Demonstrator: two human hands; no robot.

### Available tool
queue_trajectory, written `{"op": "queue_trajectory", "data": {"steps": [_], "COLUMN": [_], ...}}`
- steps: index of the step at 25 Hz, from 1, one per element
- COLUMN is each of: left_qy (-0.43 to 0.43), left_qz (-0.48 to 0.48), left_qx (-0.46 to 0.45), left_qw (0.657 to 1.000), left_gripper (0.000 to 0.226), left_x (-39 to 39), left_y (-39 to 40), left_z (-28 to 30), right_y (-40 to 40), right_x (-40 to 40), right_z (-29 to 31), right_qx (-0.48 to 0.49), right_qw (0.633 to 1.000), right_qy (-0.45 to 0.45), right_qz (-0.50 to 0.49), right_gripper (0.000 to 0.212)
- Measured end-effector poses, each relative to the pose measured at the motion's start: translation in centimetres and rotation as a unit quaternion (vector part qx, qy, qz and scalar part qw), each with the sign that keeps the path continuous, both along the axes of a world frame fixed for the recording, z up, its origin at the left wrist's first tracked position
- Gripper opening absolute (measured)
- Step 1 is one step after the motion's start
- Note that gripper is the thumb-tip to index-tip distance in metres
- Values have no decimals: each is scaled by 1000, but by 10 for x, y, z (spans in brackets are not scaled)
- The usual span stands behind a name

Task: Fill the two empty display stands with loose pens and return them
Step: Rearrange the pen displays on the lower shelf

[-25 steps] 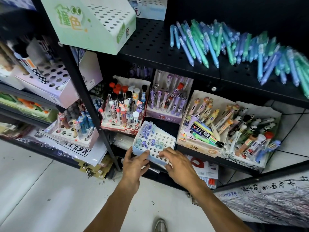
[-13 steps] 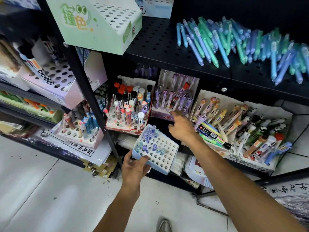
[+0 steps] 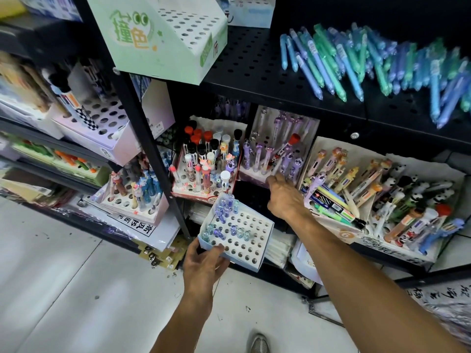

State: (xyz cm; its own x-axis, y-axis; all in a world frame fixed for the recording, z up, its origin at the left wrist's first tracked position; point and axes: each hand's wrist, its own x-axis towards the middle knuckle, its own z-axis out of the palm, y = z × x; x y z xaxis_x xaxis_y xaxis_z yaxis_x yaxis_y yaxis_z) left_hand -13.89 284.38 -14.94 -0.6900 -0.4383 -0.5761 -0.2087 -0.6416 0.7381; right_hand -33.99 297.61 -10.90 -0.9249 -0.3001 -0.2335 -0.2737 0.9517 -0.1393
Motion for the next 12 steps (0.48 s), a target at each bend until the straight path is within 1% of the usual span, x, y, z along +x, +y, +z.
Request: {"op": "queue_trajectory", "data": {"steps": [3, 7, 9, 12], "left_qy": [0, 3, 7, 7], "left_qz": [6, 10, 13, 26], "left_qx": [-9, -19, -22, -23], "left_qw": [1000, 1000, 1000, 999], "left_gripper": [49, 49, 48, 48], "left_x": [6, 8, 10, 17], "left_y": [-5, -15, -19, -22], "left_z": [4, 4, 3, 1], "right_y": [-4, -8, -6, 1], "right_x": [2, 4, 12, 34], "right_z": [-1, -6, -6, -9], "right_qx": [-8, -18, -24, -23], "right_qw": [999, 996, 994, 992], "right_qy": [22, 75, 102, 121], "right_qz": [-25, -46, -38, -3], "right_gripper": [53, 28, 27, 39]}}
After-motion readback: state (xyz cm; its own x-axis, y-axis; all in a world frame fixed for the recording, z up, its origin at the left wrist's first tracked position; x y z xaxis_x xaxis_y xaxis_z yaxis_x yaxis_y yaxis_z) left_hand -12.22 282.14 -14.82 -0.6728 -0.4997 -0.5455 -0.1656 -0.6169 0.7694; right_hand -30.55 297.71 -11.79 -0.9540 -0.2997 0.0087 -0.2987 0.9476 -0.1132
